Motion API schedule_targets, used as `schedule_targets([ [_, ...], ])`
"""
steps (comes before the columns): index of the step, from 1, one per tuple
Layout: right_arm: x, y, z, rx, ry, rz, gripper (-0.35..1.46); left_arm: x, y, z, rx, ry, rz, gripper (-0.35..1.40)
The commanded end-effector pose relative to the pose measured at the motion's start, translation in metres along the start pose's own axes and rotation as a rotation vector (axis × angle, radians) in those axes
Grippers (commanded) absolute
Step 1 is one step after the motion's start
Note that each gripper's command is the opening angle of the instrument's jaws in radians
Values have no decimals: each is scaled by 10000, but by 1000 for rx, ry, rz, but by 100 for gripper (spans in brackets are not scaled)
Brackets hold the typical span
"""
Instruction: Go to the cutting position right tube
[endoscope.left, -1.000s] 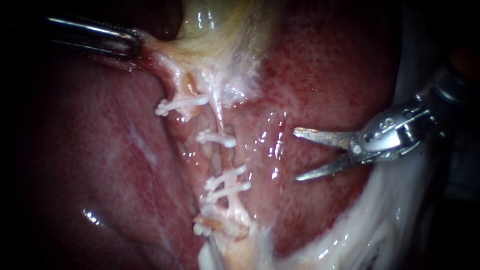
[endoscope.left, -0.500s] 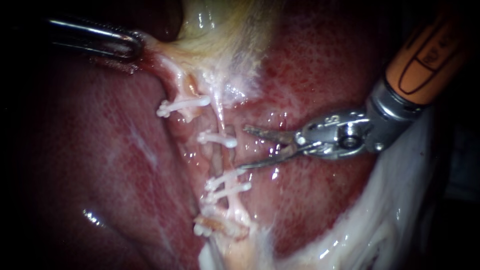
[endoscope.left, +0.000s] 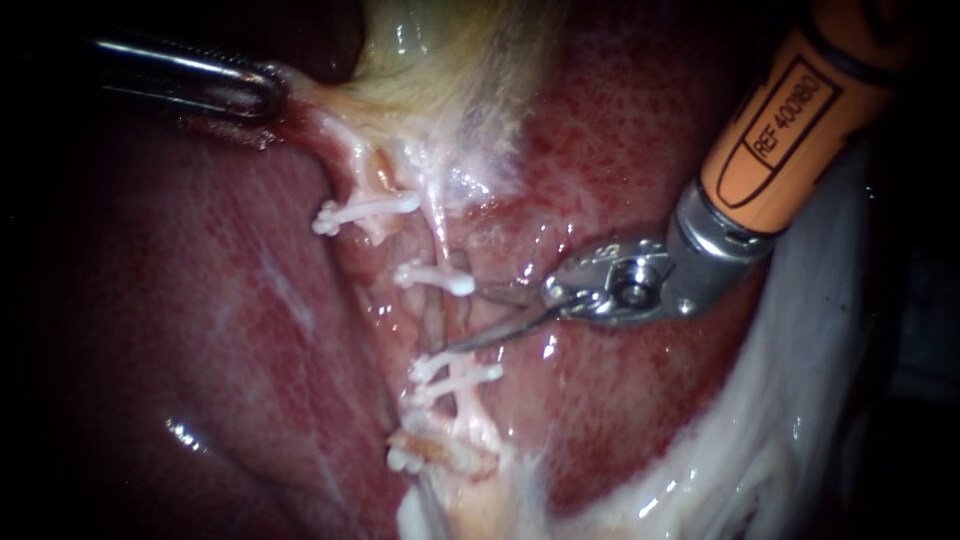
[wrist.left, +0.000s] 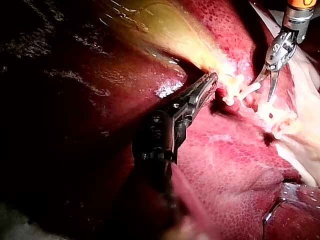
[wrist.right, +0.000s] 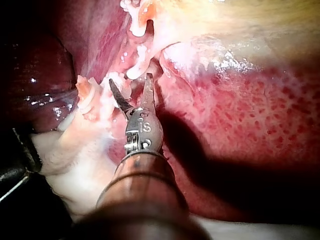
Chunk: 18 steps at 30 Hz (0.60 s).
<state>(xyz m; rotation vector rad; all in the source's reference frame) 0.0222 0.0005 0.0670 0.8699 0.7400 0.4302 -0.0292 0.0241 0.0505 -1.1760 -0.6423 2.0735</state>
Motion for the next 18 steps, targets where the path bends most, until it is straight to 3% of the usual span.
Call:
schedule_targets([
  [1, -1, 0, 2, 5, -3, -4, 138, 0, 0, 0, 0, 0, 0, -35],
  [18, 17, 4, 21, 232, 166, -36, 136, 0, 0, 0, 0, 0, 0, -35],
])
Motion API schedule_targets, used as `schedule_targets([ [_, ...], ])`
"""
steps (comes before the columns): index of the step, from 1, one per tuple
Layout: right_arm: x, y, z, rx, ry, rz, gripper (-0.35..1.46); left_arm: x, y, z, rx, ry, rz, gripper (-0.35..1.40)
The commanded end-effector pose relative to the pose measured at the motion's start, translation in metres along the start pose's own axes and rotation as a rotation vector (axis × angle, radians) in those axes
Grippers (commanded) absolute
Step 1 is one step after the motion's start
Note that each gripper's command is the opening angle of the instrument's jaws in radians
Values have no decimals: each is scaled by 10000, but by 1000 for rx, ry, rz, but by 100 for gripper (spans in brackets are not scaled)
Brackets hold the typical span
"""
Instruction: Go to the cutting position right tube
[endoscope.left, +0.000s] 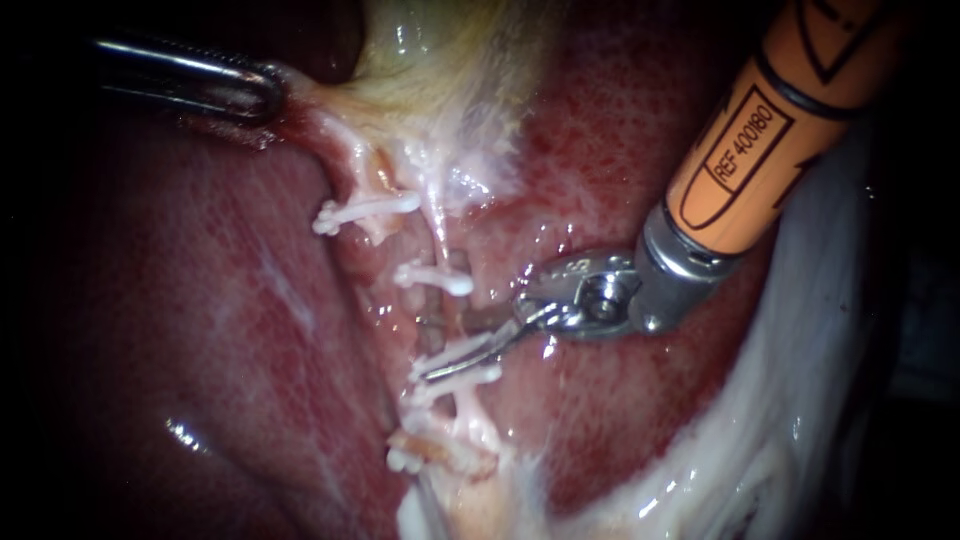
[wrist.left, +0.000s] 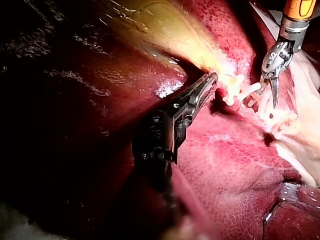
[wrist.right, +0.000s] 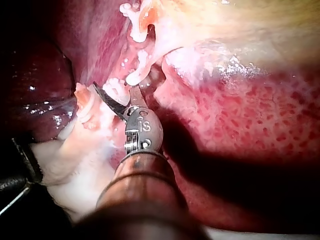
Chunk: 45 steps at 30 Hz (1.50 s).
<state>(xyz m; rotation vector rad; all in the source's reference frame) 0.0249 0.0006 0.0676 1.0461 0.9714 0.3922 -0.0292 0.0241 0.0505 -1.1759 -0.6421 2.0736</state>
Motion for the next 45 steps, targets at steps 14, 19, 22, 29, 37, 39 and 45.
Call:
schedule_targets([
  [14, 6, 7, 16, 126, 61, 17, 135, 0, 0, 0, 0, 0, 0, -35],
  [19, 10, 12, 27, 178, 95, 15, 135, 0, 0, 0, 0, 0, 0, -35],
  [22, 13, 16, 35, 207, 117, 14, 135, 0, 0, 1, 0, 0, 0, -35],
  [29, 21, 18, 48, 232, 141, 15, 135, 0, 0, 1, 0, 0, 0, -35],
  [37, 24, 10, 53, 247, 150, 13, 135, 1, 0, 1, 0, 0, 0, -35],
  [39, 26, 5, 54, 253, 153, 13, 135, 1, 0, 1, 0, 0, 0, -35],
  [45, 36, -17, 55, 275, 164, 15, 135, 0, -1, 1, 0, 0, 0, -35],
])
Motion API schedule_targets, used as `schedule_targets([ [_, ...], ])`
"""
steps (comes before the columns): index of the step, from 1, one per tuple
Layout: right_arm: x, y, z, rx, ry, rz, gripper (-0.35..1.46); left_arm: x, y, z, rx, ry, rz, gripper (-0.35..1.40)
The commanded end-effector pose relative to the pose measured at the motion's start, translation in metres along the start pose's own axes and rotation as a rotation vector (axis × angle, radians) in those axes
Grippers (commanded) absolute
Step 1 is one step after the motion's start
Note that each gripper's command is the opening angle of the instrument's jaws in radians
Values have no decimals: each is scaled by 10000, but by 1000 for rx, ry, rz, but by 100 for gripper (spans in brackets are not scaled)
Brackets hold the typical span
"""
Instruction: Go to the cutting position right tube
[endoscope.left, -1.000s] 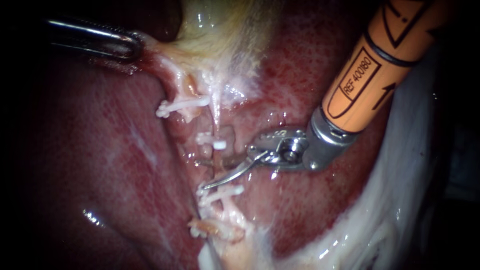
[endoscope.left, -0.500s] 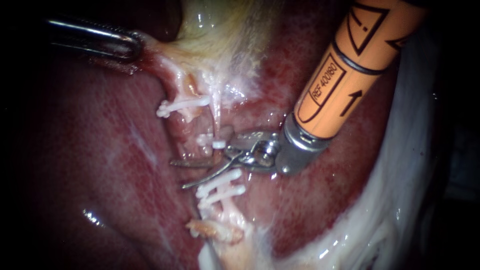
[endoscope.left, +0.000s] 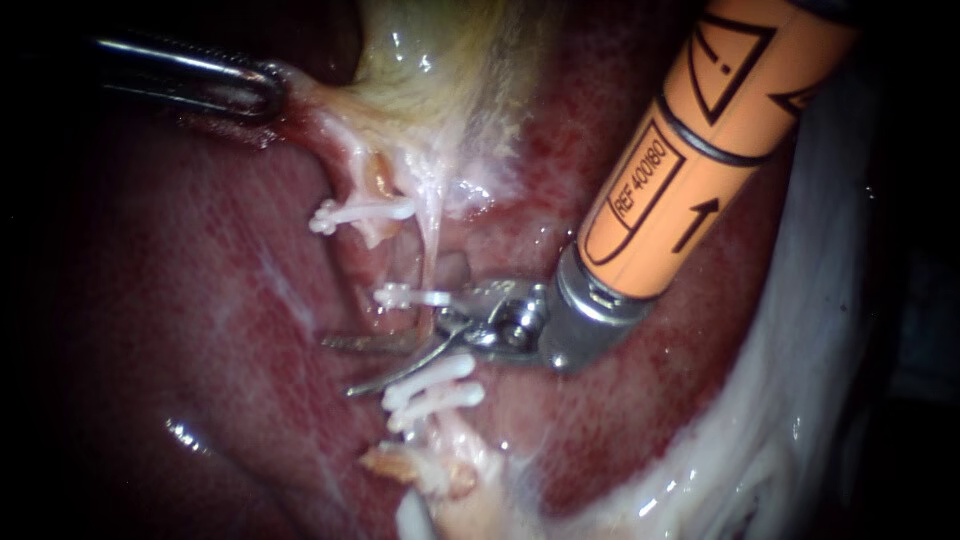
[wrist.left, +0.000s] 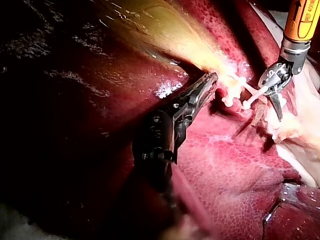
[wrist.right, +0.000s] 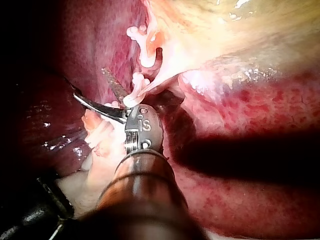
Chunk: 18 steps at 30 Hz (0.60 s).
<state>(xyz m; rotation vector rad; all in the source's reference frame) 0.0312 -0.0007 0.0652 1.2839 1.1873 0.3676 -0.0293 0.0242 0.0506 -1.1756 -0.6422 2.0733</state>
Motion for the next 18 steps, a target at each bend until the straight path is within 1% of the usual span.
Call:
schedule_targets([
  [1, 3, -4, 1, 3, 1, 1, 135, 0, 0, 0, 0, 0, 0, -35],
  [4, 10, -11, 0, 10, 8, 4, 135, 0, 0, 0, 0, 0, 0, -35],
  [6, 13, -13, 0, 9, 11, 5, 135, 0, 0, 0, 0, 0, 0, -35],
  [16, 14, -12, -2, 7, 13, 6, 135, 0, 0, 0, 0, 0, 0, -35],
  [18, 13, -11, -3, -2, 22, 5, 135, 0, -1, 0, 0, 0, 0, -35],
])
